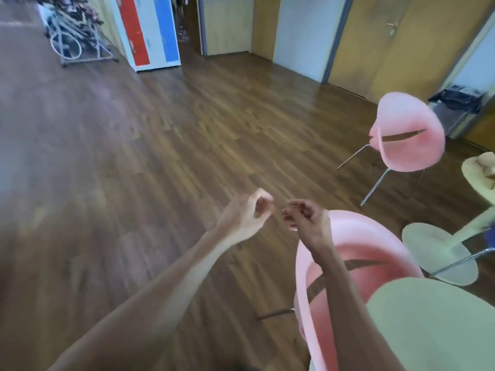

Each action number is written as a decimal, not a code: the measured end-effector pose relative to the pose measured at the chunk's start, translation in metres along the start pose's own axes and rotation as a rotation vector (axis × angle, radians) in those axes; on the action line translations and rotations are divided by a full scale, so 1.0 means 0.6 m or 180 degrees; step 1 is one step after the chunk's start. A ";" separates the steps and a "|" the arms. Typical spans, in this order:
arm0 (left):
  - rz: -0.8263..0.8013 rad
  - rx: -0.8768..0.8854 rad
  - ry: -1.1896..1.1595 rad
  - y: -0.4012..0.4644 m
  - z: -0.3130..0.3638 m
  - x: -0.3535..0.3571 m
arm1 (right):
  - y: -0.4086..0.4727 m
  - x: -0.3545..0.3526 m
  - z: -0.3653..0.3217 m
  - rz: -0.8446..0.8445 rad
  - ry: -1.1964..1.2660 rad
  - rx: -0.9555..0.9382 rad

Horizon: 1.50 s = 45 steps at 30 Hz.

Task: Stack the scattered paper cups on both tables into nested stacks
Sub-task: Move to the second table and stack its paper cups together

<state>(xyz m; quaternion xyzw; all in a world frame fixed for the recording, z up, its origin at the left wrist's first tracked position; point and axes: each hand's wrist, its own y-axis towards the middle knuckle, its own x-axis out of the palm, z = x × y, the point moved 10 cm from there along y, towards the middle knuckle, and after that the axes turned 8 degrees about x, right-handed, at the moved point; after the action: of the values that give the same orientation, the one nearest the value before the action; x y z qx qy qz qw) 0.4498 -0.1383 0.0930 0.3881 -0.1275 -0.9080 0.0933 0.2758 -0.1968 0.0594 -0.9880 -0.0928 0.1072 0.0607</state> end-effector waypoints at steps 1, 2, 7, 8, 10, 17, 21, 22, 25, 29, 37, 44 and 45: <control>-0.0020 0.0020 0.0012 0.020 -0.015 -0.006 | 0.021 0.014 -0.004 -0.0011 0.0013 0.0011; -0.0036 0.0042 0.0012 0.041 -0.030 -0.010 | 0.043 0.025 -0.007 -0.0006 0.0025 0.0017; -0.0165 0.0139 0.0003 0.176 -0.108 -0.009 | 0.187 0.064 -0.012 0.0127 0.0157 0.0059; -0.0195 0.0150 0.0020 0.211 -0.122 -0.007 | 0.222 0.066 -0.014 0.0163 0.0178 0.0056; -0.0286 0.0211 0.0111 0.287 -0.143 -0.001 | 0.291 0.063 -0.025 0.0273 0.0228 0.0056; -0.0563 0.0524 0.0086 0.561 -0.151 0.038 | 0.503 0.002 -0.086 0.0766 0.0304 0.0102; -0.0762 0.0794 -0.0035 0.698 -0.133 0.105 | 0.590 -0.066 -0.088 0.1085 0.0316 0.0232; -0.0827 0.0851 -0.0076 0.731 -0.126 0.125 | 0.608 -0.085 -0.085 0.1190 0.0333 0.0267; -0.1060 0.1014 -0.0221 0.825 -0.101 0.200 | 0.664 -0.151 -0.065 0.1573 0.0465 0.0372; -0.1461 0.1462 -0.0414 0.952 -0.052 0.310 | 0.740 -0.239 -0.047 0.2092 0.0601 0.0557; -0.2058 0.2372 -0.0653 1.201 0.084 0.473 | 0.875 -0.417 -0.066 0.3183 0.0812 0.0592; -0.2422 0.2854 -0.0993 1.331 0.212 0.638 | 0.973 -0.590 -0.065 0.3727 0.0790 0.0789; -0.2485 0.2888 -0.1019 1.344 0.227 0.669 | 0.983 -0.616 -0.060 0.3794 0.0797 0.0792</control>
<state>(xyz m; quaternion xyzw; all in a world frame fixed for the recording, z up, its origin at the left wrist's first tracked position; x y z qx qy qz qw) 0.1338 -0.9904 0.1557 0.2662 -0.3619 -0.7774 -0.4403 0.0297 -0.8484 0.0858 -0.8606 0.4958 0.0159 0.1155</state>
